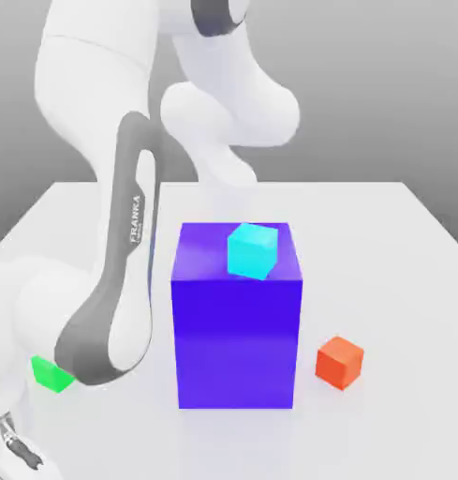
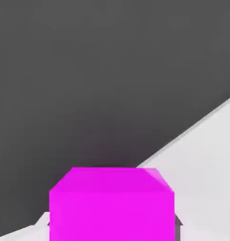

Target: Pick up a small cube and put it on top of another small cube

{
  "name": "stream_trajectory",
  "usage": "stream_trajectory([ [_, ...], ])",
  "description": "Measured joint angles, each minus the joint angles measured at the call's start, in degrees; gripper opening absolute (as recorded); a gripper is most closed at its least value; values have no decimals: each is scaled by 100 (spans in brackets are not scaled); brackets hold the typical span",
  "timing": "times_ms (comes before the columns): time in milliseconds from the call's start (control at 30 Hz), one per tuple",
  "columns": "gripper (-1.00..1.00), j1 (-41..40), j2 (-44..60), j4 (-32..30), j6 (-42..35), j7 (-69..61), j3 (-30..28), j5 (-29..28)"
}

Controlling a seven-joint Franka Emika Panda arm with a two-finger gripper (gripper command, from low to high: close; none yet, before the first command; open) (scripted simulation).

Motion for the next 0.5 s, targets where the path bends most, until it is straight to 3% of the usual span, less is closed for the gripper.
stream_trajectory([
  [133,-100,70,-722,-317,-414,241,-171,-39],
  [367,-100,112,-1873,-1651,-267,1607,-742,276],
  [500,-100,152,-2553,-2450,-117,2707,-1112,62],
])
